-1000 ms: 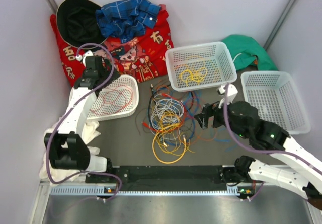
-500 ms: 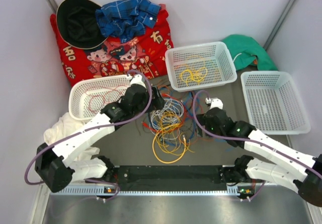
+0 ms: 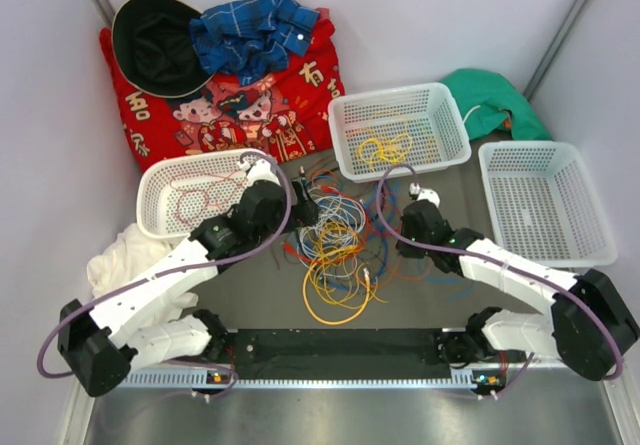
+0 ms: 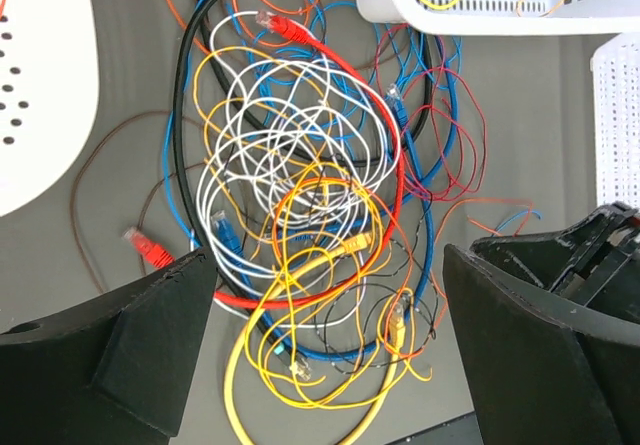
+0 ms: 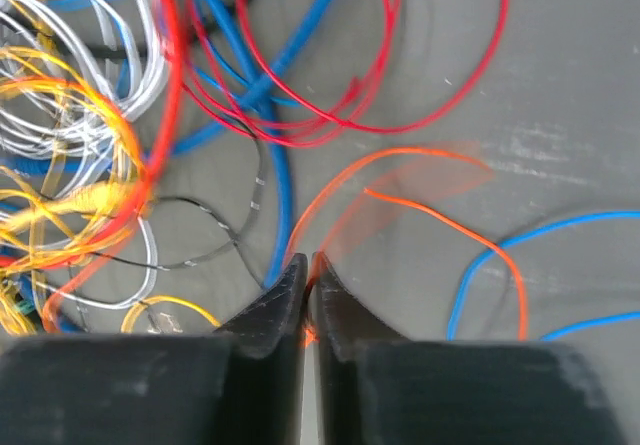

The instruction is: Untangle the cables

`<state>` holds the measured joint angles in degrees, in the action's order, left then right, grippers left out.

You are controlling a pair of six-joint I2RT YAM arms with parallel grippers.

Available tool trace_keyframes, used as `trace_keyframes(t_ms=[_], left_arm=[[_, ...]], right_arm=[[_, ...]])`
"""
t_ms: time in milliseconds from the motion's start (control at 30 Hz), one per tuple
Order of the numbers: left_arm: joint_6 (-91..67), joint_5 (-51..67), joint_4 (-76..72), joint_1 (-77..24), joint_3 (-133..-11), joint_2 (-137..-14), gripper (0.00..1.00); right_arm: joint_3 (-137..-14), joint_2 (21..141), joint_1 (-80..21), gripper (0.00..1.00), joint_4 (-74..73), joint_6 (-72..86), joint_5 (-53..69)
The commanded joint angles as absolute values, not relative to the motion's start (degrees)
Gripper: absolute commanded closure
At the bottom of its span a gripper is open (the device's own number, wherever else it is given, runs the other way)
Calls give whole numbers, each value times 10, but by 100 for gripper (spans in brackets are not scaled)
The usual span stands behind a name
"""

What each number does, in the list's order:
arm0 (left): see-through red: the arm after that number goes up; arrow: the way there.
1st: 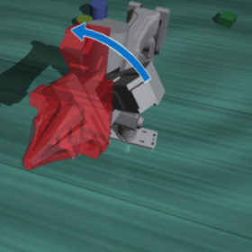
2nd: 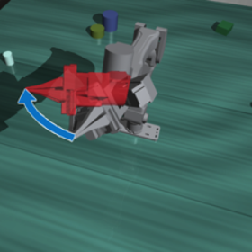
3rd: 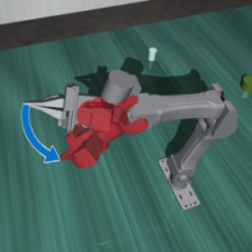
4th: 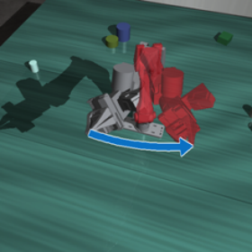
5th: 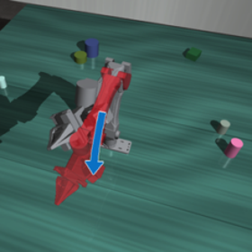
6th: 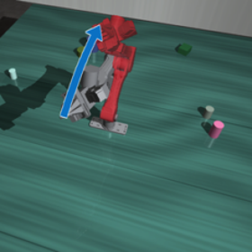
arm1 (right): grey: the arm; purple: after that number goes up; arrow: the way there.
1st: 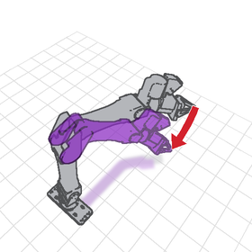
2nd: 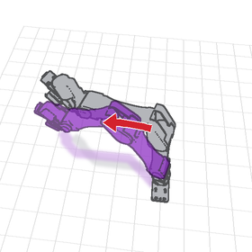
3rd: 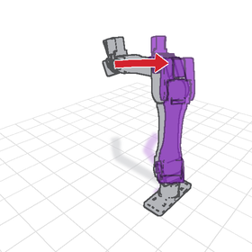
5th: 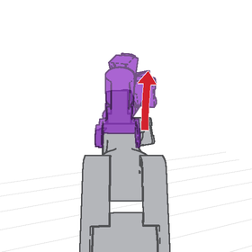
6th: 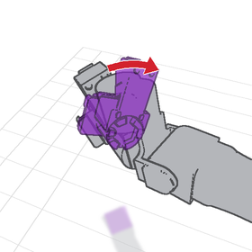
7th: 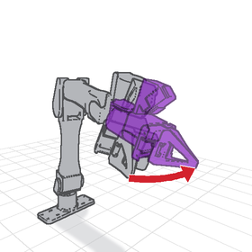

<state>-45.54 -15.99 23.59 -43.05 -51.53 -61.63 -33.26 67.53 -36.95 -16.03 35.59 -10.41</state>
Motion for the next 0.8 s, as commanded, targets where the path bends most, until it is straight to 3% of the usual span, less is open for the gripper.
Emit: trace_keyframes(t_ms=[0,133,267,500,600,767], left_arm=[[-468,-177,235,-435,-494,-579,1],[-447,-159,194,-437,-484,-552,1],[-362,-36,78,-446,-473,-548,1],[-348,108,-218,-450,-384,-525,1],[-358,118,-356,-456,-349,-515,1],[-338,125,-409,-482,-365,-533,1]], right_arm=[[-344,630,-367,100,-114,340,-102],[-415,537,-367,100,-178,314,-96],[-525,477,-367,100,-253,280,-78],[-769,540,-367,100,-404,242,-17],[-800,546,-367,100,-415,254,-3],[-820,550,-367,100,-417,270,25]])
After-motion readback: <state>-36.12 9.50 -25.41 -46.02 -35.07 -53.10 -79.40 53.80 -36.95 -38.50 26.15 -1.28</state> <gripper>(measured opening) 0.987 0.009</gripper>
